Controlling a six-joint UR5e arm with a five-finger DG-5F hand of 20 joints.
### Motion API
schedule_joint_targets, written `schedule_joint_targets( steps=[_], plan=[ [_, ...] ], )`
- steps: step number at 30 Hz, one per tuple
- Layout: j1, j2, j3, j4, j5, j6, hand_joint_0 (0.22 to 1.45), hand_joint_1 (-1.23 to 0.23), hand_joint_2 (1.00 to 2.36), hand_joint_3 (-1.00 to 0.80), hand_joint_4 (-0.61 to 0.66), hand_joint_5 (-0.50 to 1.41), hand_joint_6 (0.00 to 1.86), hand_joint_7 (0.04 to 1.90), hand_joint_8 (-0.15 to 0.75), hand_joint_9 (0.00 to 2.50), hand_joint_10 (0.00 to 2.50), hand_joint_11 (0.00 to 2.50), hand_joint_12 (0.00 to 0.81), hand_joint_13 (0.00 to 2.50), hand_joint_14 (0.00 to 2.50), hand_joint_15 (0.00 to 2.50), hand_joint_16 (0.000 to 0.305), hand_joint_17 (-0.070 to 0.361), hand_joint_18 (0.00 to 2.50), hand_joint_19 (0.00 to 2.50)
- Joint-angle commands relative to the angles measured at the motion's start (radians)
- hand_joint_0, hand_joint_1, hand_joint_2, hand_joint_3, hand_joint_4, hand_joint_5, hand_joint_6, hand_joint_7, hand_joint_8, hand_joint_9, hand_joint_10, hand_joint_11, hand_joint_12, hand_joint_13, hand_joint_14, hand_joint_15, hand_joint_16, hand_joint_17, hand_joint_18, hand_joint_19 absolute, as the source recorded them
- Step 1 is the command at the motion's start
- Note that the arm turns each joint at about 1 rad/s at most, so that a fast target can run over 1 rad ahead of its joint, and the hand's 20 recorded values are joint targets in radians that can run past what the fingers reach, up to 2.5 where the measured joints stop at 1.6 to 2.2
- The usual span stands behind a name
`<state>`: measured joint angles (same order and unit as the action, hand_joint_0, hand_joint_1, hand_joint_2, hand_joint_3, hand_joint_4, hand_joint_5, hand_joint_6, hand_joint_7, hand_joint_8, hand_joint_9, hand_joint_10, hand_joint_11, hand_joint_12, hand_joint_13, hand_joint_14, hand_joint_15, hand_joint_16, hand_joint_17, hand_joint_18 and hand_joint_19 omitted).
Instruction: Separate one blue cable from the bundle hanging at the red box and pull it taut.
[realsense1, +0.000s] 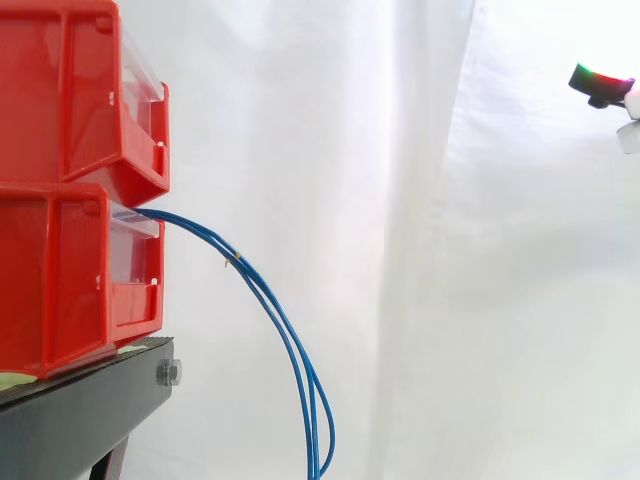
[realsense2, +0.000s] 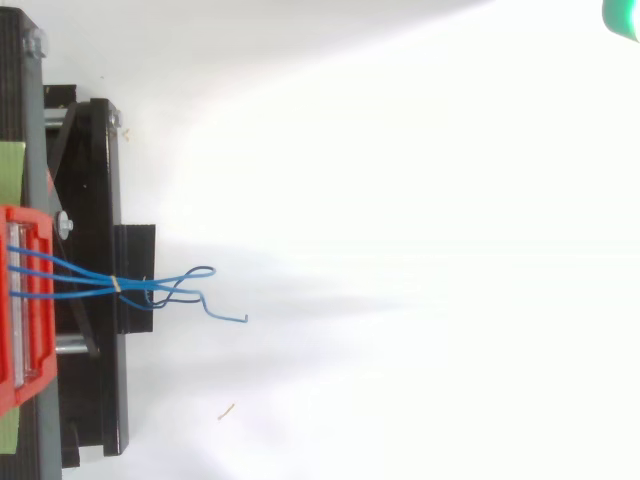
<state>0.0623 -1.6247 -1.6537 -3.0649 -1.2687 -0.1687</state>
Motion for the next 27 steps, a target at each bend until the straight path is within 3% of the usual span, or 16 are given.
schedule_joint_targets(
  steps=[1, 20, 27],
  plan=[
    [0.001, 0.000, 0.000, 0.000, 0.000, 0.000, 0.50, -0.51, 1.00, -0.50, 0.17, -0.23, 0.50, 0.72, 0.250, 0.57, 0.00, 0.17, 0.330, 0.48, 0.01, 0.16, 0.050, 0.112, 0.32, 0.29],
    [0.002, 0.000, 0.000, 0.000, 0.000, 0.002, 0.49, -0.57, 1.00, -0.50, 0.18, -0.24, 0.50, 0.73, 0.268, 0.49, 0.00, 0.15, 0.361, 0.44, 0.01, 0.18, 0.053, 0.118, 0.37, 0.37],
    [0.004, -0.001, 0.000, -0.028, 0.002, 0.012, 0.48, -0.57, 1.00, -0.50, 0.18, -0.24, 0.50, 0.74, 0.263, 0.51, 0.00, 0.16, 0.355, 0.45, 0.01, 0.19, 0.051, 0.115, 0.40, 0.40]
  ],
)
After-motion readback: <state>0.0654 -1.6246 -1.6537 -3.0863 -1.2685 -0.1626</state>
